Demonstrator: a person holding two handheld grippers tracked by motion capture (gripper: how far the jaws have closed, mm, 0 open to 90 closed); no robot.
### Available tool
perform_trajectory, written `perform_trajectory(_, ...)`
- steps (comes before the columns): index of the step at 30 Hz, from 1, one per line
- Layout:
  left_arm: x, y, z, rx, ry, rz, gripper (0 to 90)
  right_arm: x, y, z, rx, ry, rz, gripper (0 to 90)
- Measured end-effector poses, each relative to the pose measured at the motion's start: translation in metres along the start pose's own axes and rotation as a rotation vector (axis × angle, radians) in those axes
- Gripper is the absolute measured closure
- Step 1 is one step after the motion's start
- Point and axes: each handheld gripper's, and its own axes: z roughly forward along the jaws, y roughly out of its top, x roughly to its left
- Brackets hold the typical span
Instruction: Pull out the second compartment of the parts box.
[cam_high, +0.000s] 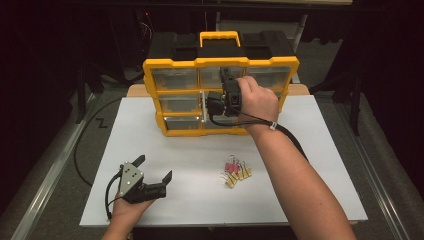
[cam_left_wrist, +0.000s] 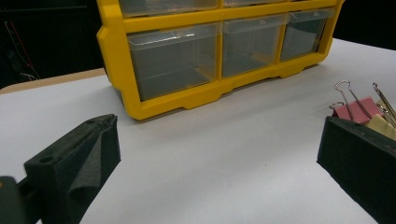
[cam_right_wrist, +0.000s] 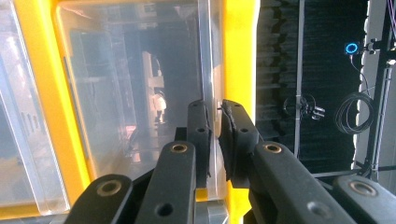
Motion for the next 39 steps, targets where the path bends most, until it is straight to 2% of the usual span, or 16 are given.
perform_trajectory(17,-0.001,0.0,0.0,0.002,-0.001,0.002,0.3,-0.002,-0.001,-0.011,-0.002,0.009,0.002,83.8)
perform_trajectory(20,-0.001,0.0,-0.001,-0.001,0.0,0.001,0.3,-0.004,-0.002,-0.011,-0.011,0.026,0.013,81.1)
perform_trajectory(25,0.0,0.0,-0.001,-0.002,0.0,-0.004,0.3,-0.008,-0.004,-0.01,0.003,0.05,0.013,68.6)
perform_trajectory(28,0.0,0.001,-0.001,-0.011,0.0,-0.007,0.3,-0.01,-0.005,-0.006,0.023,0.089,0.001,65.0)
perform_trajectory(32,0.001,0.001,-0.001,-0.009,0.003,-0.009,0.3,-0.01,-0.007,-0.003,0.029,0.095,-0.008,68.0)
perform_trajectory(35,0.001,0.001,-0.001,-0.008,0.003,-0.009,0.3,-0.01,-0.007,-0.004,0.026,0.071,-0.009,79.1)
perform_trajectory(39,0.001,0.001,-0.001,-0.008,0.003,-0.009,0.3,-0.009,-0.006,-0.006,0.025,0.059,-0.033,80.6)
